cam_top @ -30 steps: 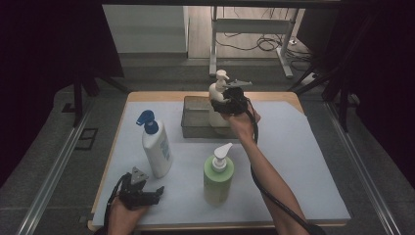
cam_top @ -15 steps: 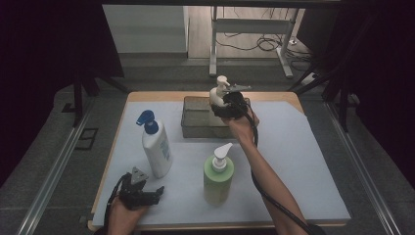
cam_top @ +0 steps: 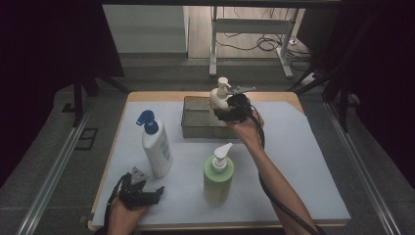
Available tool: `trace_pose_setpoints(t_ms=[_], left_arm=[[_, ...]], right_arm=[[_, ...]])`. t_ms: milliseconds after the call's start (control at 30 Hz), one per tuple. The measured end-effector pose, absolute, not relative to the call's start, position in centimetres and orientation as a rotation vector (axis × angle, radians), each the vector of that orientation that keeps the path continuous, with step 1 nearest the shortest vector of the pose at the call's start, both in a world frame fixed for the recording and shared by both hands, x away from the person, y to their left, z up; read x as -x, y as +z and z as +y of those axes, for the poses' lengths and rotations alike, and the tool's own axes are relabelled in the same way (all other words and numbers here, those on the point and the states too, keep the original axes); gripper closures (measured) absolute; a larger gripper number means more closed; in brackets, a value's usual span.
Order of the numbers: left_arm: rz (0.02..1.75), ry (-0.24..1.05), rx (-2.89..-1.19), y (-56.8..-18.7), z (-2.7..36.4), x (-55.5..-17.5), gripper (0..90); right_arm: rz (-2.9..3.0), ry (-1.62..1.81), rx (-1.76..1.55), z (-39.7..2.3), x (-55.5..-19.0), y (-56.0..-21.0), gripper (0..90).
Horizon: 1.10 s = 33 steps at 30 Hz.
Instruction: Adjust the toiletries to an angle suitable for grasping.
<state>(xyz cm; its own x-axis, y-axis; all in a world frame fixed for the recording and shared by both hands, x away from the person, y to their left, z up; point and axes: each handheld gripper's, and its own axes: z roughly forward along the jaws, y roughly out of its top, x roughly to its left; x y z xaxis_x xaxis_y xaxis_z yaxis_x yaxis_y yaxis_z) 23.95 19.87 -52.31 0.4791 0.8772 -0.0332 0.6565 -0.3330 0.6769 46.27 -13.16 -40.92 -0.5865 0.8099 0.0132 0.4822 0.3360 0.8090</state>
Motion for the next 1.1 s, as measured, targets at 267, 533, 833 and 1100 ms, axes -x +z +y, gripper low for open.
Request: trace_pose_setpoints(t_ms=[267, 533, 833, 1100], left_arm=[[1.262, 0.451, -2.096, -52.3, 19.9, -23.9, 12.3], [1.262, 0.452, -2.096, -52.3, 19.9, -23.9, 12.3], [1.263, 0.453, -2.097, -52.3, 19.9, -23.9, 12.3], [1.263, 0.452, -2.097, -52.3, 19.9, -23.9, 12.3]], right_arm=[[2.244, 1.143, -1.115, -14.4, -45.2, -40.7, 33.1], [2.279, 1.128, -1.092, -15.9, -44.1, -40.8, 44.0], [2.289, 1.083, -1.098, -17.4, -43.8, -40.8, 64.0], [2.237, 1.046, -1.175, -18.3, -44.7, -41.3, 81.7]])
